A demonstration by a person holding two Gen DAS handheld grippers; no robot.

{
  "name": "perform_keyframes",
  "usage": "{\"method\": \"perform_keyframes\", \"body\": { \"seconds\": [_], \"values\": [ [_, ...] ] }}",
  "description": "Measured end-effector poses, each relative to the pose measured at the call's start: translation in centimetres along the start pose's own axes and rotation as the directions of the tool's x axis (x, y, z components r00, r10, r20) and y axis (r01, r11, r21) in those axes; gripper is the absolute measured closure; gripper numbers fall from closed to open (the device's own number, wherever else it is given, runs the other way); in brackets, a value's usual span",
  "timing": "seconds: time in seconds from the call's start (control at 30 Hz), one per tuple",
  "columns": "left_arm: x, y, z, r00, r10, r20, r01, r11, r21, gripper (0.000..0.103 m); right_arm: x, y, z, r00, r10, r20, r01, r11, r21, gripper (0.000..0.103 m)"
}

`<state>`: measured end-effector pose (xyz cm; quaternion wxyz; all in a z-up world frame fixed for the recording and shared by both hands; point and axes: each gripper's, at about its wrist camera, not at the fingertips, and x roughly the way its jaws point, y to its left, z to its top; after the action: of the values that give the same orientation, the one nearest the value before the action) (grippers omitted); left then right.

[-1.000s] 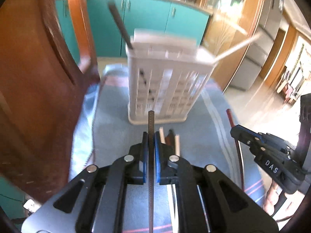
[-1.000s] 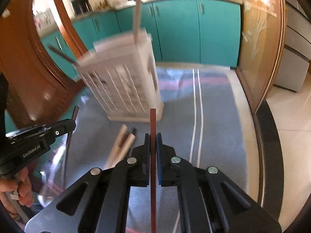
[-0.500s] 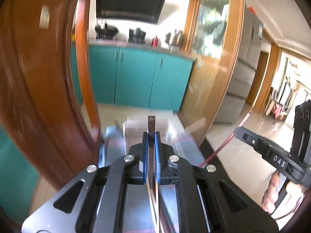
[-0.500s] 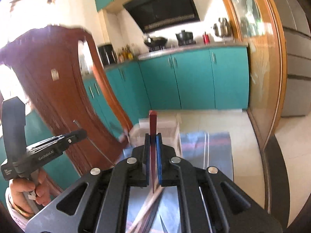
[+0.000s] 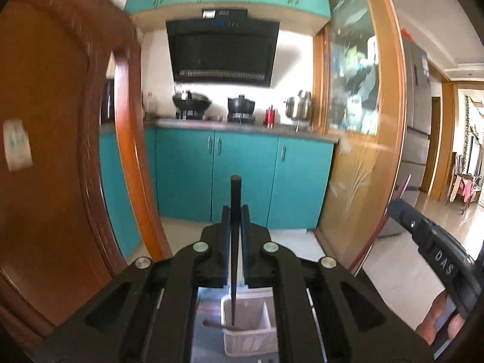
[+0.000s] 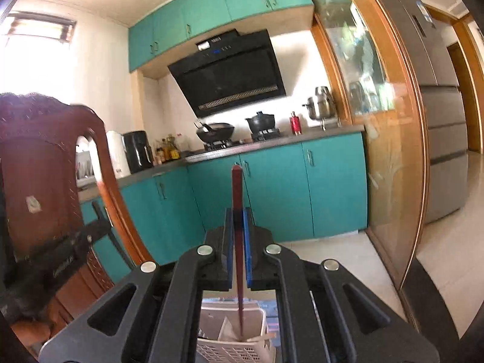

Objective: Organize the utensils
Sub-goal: 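Lift both held chopsticks over the white basket and open both tools to drop them, then move both open tools back down to the chopstick pile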

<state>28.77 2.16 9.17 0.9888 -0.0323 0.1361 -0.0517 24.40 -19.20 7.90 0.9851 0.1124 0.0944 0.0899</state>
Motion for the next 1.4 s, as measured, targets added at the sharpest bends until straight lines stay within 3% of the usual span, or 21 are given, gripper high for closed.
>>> {"method": "perform_keyframes", "body": {
  "seconds": [0.13,0.4,0.47,0.53,0.57,0.7,0.77,0.8,0.87,0.93,0.97,1.0,1.03,1.1,1.17,1.2,1.27,1.3,1.4],
  "values": [
    [1.7,0.7,-3.0,0.997,0.011,-0.079,-0.013,0.999,-0.030,0.096,1.5,-0.7,-2.7,0.998,-0.016,-0.064,0.016,1.000,-0.012,0.096],
    [1.2,0.5,-5.2,0.995,0.008,-0.099,-0.010,1.000,-0.021,0.095,0.6,-0.8,-6.1,0.993,-0.034,-0.117,0.028,0.998,-0.049,0.095],
    [0.8,0.6,-5.4,0.995,-0.001,-0.099,-0.002,1.000,-0.028,0.089,0.0,-0.8,-6.4,0.992,-0.033,-0.120,0.027,0.998,-0.052,0.089],
    [0.0,0.7,-5.6,0.995,-0.002,-0.097,-0.002,0.999,-0.040,0.074,-1.0,-0.9,-6.4,0.993,-0.027,-0.117,0.021,0.998,-0.051,0.077],
    [-0.7,0.8,-5.7,0.996,-0.004,-0.092,-0.001,0.999,-0.049,0.070,-2.0,-1.0,-6.3,0.994,-0.020,-0.107,0.015,0.999,-0.048,0.076],
    [-4.7,0.8,-7.1,0.999,-0.020,-0.048,0.017,0.998,-0.061,0.060,-7.4,-1.4,-6.5,0.997,0.068,-0.035,-0.070,0.996,-0.049,0.076],
    [-6.1,0.7,-8.7,0.998,-0.030,-0.050,0.027,0.998,-0.058,0.060,-9.9,-1.4,-7.8,0.992,0.120,-0.024,-0.121,0.989,-0.079,0.076],
    [-6.3,0.7,-9.6,0.997,-0.041,-0.063,0.037,0.998,-0.056,0.060,-10.5,-1.4,-8.5,0.990,0.135,-0.036,-0.137,0.986,-0.090,0.076],
    [-5.7,0.4,-12.7,0.987,-0.074,-0.145,0.068,0.997,-0.039,0.061,-10.4,-1.7,-11.0,0.977,0.153,-0.148,-0.168,0.982,-0.087,0.076],
    [-3.6,-0.3,-16.2,0.962,-0.083,-0.259,0.082,0.997,-0.016,0.089,-7.6,-2.0,-13.7,0.924,0.152,-0.351,-0.183,0.981,-0.057,0.076],
    [-2.1,-0.6,-18.0,0.940,-0.096,-0.326,0.098,0.995,-0.012,0.089,-5.2,-2.2,-15.7,0.868,0.117,-0.482,-0.161,0.986,-0.050,0.076],
    [-1.1,-0.8,-19.4,0.918,-0.126,-0.376,0.129,0.992,-0.019,0.089,-3.7,-2.3,-17.1,0.828,0.085,-0.555,-0.135,0.990,-0.050,0.076],
    [0.2,-1.0,-20.7,0.880,-0.169,-0.443,0.171,0.985,-0.036,0.089,-1.8,-2.7,-19.1,0.763,0.047,-0.645,-0.103,0.993,-0.049,0.076],
    [2.0,-1.6,-22.7,0.795,-0.228,-0.562,0.245,0.969,-0.046,0.089,0.6,-4.1,-21.9,0.674,0.030,-0.738,-0.041,0.999,0.004,0.076],
    [2.8,-1.9,-24.2,0.742,-0.258,-0.619,0.287,0.956,-0.054,0.089,1.6,-5.3,-23.1,0.649,0.024,-0.760,0.012,0.999,0.042,0.076],
    [3.3,-2.1,-25.1,0.708,-0.266,-0.654,0.301,0.952,-0.060,0.089,1.9,-6.0,-23.3,0.653,0.005,-0.758,0.045,0.998,0.045,0.076],
    [3.9,-2.2,-25.9,0.672,-0.263,-0.692,0.309,0.949,-0.060,0.089,2.2,-7.0,-23.5,0.655,-0.002,-0.755,0.075,0.995,0.062,0.076],
    [4.0,-2.2,-26.3,0.660,-0.270,-0.701,0.318,0.946,-0.066,0.089,2.2,-7.3,-23.7,0.655,0.000,-0.755,0.082,0.994,0.071,0.076],
    [4.1,-2.2,-26.3,0.649,-0.294,-0.702,0.333,0.939,-0.086,0.089,2.7,-7.6,-23.9,0.653,-0.004,-0.757,0.093,0.993,0.075,0.076]
  ]
}}
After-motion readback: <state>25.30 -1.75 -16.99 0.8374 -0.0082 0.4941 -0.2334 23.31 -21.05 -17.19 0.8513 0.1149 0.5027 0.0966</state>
